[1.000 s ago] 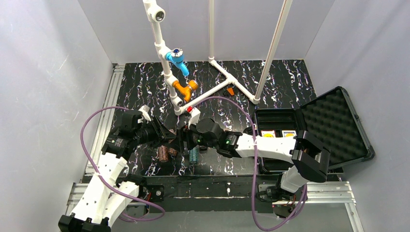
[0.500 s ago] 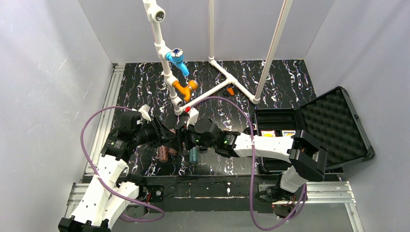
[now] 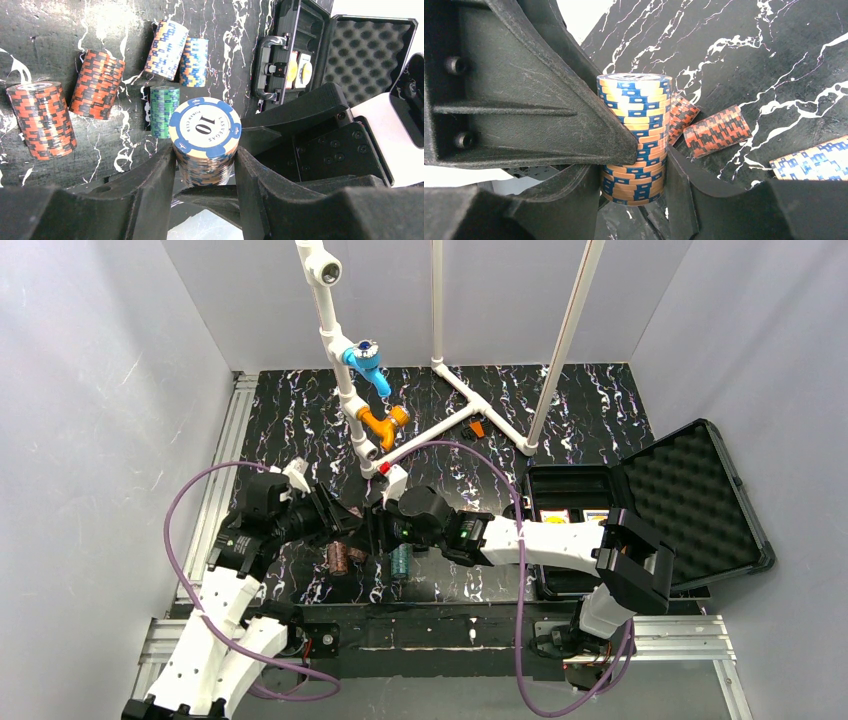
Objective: Pack up texas hold em set
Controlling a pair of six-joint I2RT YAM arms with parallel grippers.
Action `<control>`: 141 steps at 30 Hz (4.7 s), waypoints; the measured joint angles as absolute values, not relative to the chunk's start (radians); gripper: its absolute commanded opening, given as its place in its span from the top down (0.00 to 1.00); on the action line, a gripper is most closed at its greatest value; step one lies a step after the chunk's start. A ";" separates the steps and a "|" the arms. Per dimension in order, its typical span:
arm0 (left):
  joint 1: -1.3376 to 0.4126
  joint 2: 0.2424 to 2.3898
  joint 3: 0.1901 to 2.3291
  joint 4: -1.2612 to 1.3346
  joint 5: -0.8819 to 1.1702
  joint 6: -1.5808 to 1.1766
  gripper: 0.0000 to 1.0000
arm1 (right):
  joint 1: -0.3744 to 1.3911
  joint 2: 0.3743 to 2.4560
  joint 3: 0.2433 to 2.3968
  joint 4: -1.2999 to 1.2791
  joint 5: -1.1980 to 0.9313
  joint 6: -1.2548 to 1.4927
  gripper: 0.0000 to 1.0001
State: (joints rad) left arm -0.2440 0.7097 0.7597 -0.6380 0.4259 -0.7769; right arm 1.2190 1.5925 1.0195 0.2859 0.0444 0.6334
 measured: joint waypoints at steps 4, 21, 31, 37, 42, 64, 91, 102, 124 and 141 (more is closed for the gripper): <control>-0.244 0.694 0.760 -0.645 0.424 -0.767 0.67 | 1.225 1.592 1.025 0.280 0.043 0.634 0.94; -0.240 0.602 0.770 -0.662 0.438 -0.680 0.07 | 1.240 1.578 1.025 0.125 0.090 0.661 0.99; -0.241 0.534 0.833 -0.727 0.402 -0.581 0.07 | 1.239 1.459 0.984 0.098 0.235 0.693 0.99; -0.241 0.500 0.834 -0.764 0.332 -0.511 0.07 | 1.239 1.371 0.937 0.017 0.374 0.727 0.99; -0.241 0.490 0.834 -0.783 0.270 -0.461 0.07 | 1.239 1.249 0.879 -0.082 0.558 0.785 0.99; -0.241 0.506 0.834 -0.783 0.247 -0.422 0.14 | 1.230 1.102 0.870 -0.422 1.096 0.973 0.99; -0.241 0.550 0.834 -0.764 0.263 -0.419 0.15 | 0.407 1.261 0.983 -0.551 0.882 1.216 0.99; -0.241 0.548 0.834 -0.764 0.263 -0.419 0.15 | 0.228 1.344 0.971 -0.488 0.727 1.219 0.99; -0.241 0.548 0.834 -0.764 0.263 -0.419 0.16 | 0.050 1.417 0.866 -0.360 0.530 1.222 0.99; -0.237 0.551 0.834 -0.764 0.263 -0.419 0.16 | 0.016 1.470 0.839 -0.253 0.450 1.222 0.99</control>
